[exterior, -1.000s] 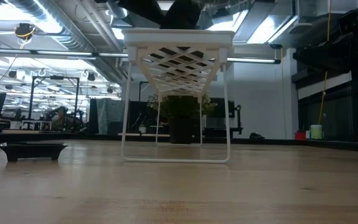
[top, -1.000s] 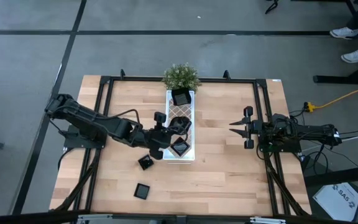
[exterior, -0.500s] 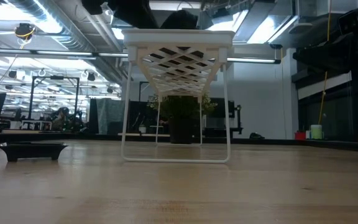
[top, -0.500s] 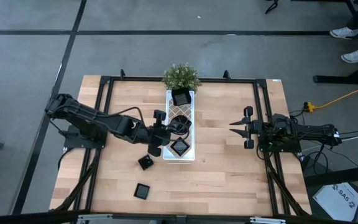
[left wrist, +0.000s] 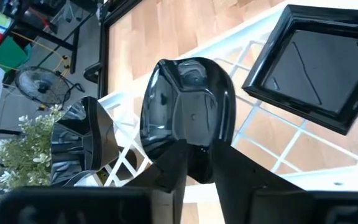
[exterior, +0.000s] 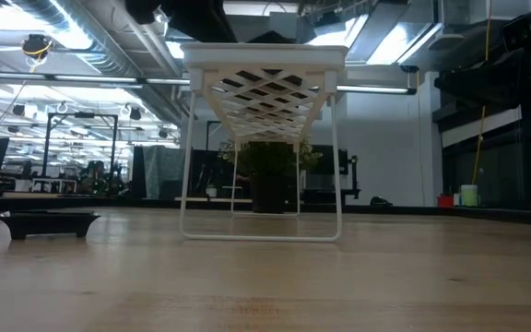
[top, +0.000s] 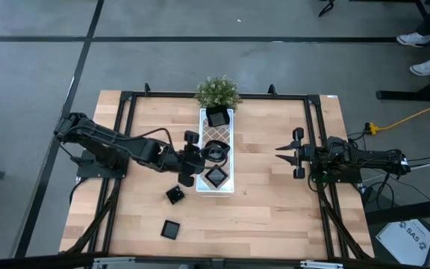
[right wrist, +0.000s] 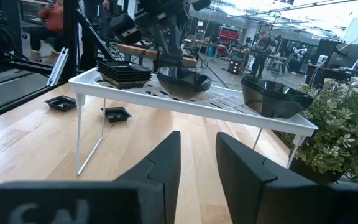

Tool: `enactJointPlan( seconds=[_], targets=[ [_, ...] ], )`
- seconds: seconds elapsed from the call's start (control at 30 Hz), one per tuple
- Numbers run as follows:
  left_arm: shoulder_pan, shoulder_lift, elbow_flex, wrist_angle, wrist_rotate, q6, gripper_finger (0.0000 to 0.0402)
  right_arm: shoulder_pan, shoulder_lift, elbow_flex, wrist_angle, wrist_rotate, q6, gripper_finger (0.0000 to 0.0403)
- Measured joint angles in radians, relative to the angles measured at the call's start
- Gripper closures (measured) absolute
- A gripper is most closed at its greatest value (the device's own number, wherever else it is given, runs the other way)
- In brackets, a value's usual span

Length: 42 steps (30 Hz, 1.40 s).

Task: Pick & Place Mini shaped plates
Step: Stack the square plate on top of the square plate on the shelf

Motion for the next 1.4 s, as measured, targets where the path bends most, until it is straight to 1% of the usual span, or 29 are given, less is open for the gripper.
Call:
enactJointPlan(
  seconds=[0.13, 0.27, 0.53, 0.83, 0.97, 1.2, 1.4],
  targets=[
    [0.000, 0.000, 0.000, 0.001, -0.008, -0.018, 0.0313, 0.000, 0.000, 0.000, 0.000, 0.000, 0.000, 0.0301],
    [0.000, 0.000, 0.000, 0.000, 0.003, -0.042, 0.0303, 0.000, 0.000, 0.000, 0.000, 0.000, 0.000, 0.0301],
    [-0.042, 0.000, 0.000, 0.000, 0.059, -0.119, 0.0309, 0.000, 0.000, 0.000, 0.000, 0.000, 0.000, 0.0301],
    [-0.139, -0.001, 0.000, 0.001, 0.054, -0.245, 0.0312, 0.000, 0.000, 0.000, 0.000, 0.000, 0.000, 0.0301],
    [-0.188, -0.001, 0.000, 0.000, 0.058, -0.340, 0.0312, 0.000, 0.000, 0.000, 0.000, 0.000, 0.000, 0.0301],
    [-0.292, -0.001, 0.000, -0.034, 0.165, -0.585, 0.0315, 0.000, 0.000, 0.000, 0.000, 0.000, 0.000, 0.0301],
    [-0.379, -0.001, 0.000, -0.074, 0.207, -0.811, 0.0315, 0.000, 0.000, 0.000, 0.000, 0.000, 0.000, 0.0301]
  ],
)
